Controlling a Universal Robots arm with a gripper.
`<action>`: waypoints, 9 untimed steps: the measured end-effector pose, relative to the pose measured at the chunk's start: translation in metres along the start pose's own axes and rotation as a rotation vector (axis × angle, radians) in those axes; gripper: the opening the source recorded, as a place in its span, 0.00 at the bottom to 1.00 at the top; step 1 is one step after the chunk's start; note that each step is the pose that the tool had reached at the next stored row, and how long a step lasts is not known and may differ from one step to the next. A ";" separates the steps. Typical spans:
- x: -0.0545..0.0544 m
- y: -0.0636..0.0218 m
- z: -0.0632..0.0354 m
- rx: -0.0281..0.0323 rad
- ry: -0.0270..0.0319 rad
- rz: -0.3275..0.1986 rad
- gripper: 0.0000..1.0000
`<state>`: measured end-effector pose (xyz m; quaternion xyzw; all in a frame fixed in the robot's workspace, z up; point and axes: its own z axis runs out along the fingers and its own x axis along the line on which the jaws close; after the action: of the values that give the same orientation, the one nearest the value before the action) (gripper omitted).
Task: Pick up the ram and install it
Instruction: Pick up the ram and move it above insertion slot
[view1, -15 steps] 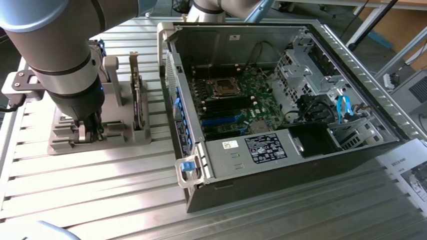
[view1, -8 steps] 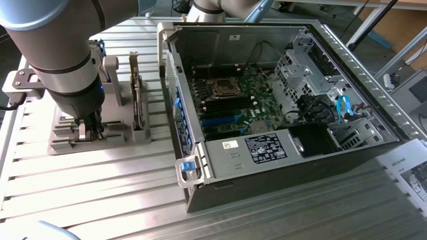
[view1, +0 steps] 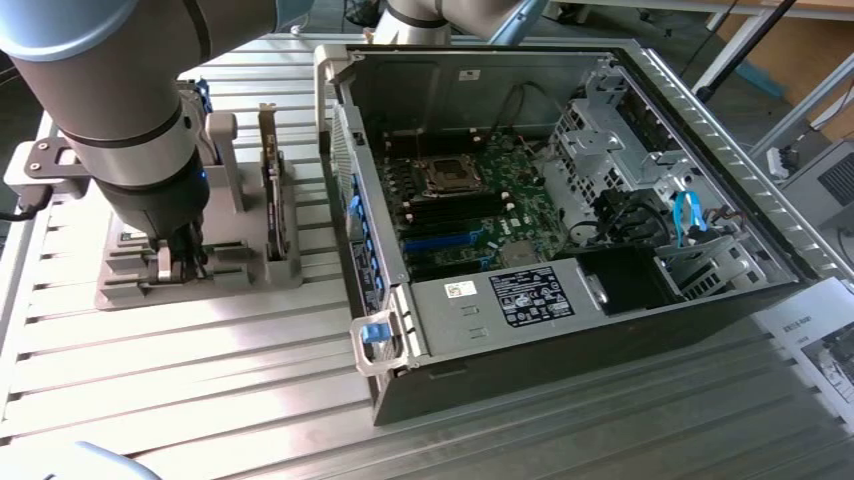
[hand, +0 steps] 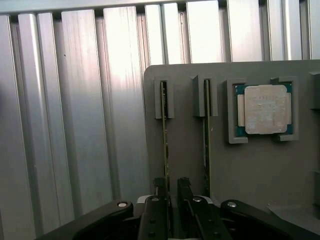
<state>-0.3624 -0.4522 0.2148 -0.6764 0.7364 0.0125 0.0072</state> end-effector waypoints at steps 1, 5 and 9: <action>0.000 0.0000 0.0000 0.0000 0.0000 -0.001 0.24; 0.000 0.0000 0.0000 -0.0003 0.0000 -0.010 0.24; 0.000 -0.0001 0.0000 -0.0006 0.0002 -0.022 0.24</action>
<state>-0.3623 -0.4526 0.2148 -0.6844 0.7290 0.0125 0.0071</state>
